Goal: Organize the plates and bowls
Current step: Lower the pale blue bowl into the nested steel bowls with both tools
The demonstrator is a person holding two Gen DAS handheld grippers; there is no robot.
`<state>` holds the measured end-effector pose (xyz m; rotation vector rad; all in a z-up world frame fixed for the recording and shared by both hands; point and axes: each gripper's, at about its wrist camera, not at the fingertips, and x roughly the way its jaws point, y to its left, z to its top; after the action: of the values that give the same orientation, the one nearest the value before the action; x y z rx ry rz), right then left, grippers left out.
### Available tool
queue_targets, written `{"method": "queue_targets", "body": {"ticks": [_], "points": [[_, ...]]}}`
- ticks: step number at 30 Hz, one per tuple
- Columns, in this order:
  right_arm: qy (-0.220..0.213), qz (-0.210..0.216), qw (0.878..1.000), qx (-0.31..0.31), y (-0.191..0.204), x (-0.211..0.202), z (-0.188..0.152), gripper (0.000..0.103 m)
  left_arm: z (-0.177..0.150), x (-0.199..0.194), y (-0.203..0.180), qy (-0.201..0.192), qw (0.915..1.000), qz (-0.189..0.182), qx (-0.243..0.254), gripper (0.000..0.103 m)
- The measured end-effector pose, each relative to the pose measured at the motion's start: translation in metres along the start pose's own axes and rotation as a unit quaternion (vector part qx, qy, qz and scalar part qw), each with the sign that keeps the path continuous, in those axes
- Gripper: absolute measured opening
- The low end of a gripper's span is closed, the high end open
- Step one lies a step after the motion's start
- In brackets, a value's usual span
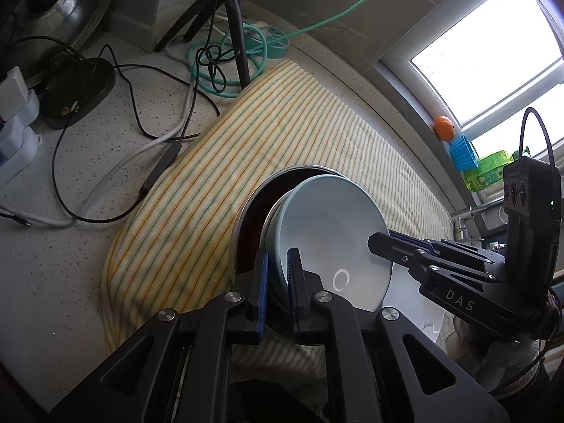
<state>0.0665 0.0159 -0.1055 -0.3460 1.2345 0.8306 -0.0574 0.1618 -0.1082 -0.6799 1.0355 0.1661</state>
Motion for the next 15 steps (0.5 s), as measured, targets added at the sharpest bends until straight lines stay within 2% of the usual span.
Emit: {"method": "queue_targets", "body": {"ticks": [15], "points": [[-0.013,0.000,1.000,-0.002,0.0012,-0.0078,0.0000,0.009,0.0024,-0.0042,-0.0026,-0.006,0.9999,0.006,0.009,0.008]]}}
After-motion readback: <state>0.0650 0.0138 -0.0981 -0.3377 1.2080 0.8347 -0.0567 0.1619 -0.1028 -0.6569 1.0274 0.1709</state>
